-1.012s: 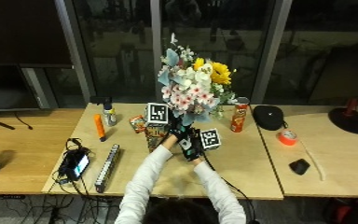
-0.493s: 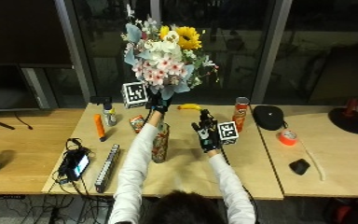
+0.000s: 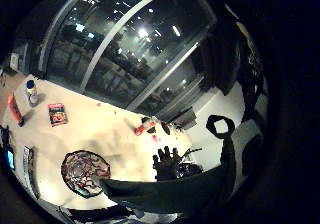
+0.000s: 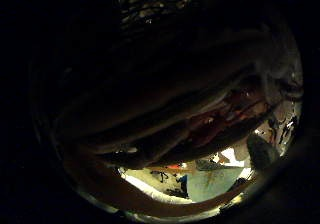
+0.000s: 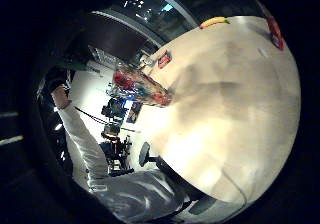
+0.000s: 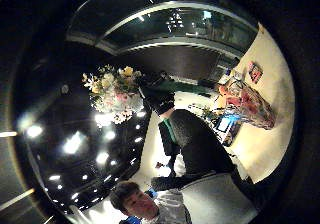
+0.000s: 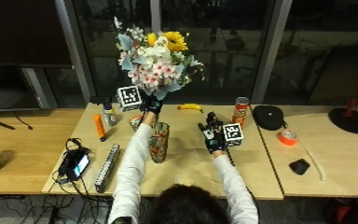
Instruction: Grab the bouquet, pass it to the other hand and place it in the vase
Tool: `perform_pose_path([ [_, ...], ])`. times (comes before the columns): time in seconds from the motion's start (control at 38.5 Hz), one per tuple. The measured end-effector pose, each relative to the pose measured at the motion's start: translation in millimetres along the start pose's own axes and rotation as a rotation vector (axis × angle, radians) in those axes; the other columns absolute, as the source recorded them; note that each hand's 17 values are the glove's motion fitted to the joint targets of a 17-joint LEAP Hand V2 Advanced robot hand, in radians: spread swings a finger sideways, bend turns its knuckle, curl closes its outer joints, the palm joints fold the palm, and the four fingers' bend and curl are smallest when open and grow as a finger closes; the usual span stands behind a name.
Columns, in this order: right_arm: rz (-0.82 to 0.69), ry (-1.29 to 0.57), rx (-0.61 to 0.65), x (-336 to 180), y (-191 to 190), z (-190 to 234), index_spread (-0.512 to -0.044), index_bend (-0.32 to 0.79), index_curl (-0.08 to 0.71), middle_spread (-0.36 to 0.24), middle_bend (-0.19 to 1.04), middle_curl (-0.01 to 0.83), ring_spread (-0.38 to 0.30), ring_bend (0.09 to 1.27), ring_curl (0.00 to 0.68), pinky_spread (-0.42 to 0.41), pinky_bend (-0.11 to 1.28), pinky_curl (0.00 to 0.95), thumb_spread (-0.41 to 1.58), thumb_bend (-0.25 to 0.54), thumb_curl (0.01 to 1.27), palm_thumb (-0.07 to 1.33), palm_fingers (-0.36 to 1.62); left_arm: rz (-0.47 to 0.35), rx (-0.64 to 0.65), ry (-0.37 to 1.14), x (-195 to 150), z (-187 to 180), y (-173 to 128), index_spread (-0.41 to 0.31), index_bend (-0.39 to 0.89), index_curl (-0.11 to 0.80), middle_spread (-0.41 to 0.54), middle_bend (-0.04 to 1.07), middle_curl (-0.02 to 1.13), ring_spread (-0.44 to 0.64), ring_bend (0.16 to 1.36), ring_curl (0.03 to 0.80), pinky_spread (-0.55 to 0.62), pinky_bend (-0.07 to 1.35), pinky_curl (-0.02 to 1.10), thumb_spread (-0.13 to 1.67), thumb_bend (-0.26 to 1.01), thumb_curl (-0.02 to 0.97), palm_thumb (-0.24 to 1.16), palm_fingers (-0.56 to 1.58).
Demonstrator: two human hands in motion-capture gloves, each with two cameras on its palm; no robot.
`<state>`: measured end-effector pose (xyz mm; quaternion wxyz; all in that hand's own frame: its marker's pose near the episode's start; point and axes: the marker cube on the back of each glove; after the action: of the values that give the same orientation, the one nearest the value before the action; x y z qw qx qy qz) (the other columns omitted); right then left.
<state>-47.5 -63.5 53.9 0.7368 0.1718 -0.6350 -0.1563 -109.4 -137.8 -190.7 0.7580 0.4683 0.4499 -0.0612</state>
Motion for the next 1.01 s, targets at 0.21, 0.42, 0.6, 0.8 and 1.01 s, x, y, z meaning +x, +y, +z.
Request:
perform_pose_path([
  [0.21,-0.089,-0.02,-0.1,19,13,-4,-0.403,0.14,0.222,-0.057,0.18,0.33,-0.015,0.44,0.297,0.189,0.54,0.354,1.06,-0.026,0.37,0.46,-0.02,-0.241,-0.534,-0.097,-127,-21,73,-0.152,0.1,0.481,-0.227,0.65,0.54,-0.2,0.67,0.43,-0.19,0.45,0.42,0.65,-0.15,0.602,0.51,0.24],
  [0.42,-0.058,0.098,-0.061,29,23,-11,-0.399,0.14,0.223,-0.053,0.19,0.325,-0.012,0.43,0.293,0.205,0.52,0.349,1.08,-0.016,0.37,0.48,0.0,-0.327,-0.762,-0.207,-176,-82,154,0.116,0.05,0.374,0.252,0.18,0.37,0.27,0.52,0.34,0.28,0.38,0.37,0.75,-0.07,0.5,0.36,-0.39],
  [0.6,0.085,0.128,-0.009,45,28,-22,-0.394,0.15,0.226,-0.045,0.19,0.326,-0.011,0.42,0.289,0.211,0.51,0.343,1.11,0.003,0.39,0.55,0.02,-0.268,-0.706,-0.219,-169,-92,163,0.194,0.05,0.28,0.41,0.13,0.27,0.45,0.44,0.267,0.44,0.32,0.31,0.79,-0.04,0.455,0.36,-0.33],
  [0.8,0.057,0.13,0.052,65,29,-39,-0.385,0.15,0.23,-0.047,0.2,0.326,-0.011,0.42,0.285,0.214,0.48,0.337,1.14,-0.015,0.4,0.57,0.06,-0.25,-0.675,-0.199,-165,-88,171,0.215,0.06,0.214,0.479,0.13,0.23,0.54,0.42,0.25,0.52,0.27,0.29,0.81,-0.04,0.421,0.35,-0.29],
  [1.01,0.12,0.152,0.136,82,28,-52,-0.38,0.15,0.236,-0.049,0.19,0.326,-0.021,0.42,0.287,0.214,0.47,0.337,1.18,-0.022,0.39,0.55,0.1,-0.259,-0.719,-0.192,-165,-84,175,0.216,0.08,0.172,0.503,0.14,0.2,0.58,0.4,0.239,0.54,0.25,0.29,0.81,-0.04,0.396,0.36,-0.26],
])
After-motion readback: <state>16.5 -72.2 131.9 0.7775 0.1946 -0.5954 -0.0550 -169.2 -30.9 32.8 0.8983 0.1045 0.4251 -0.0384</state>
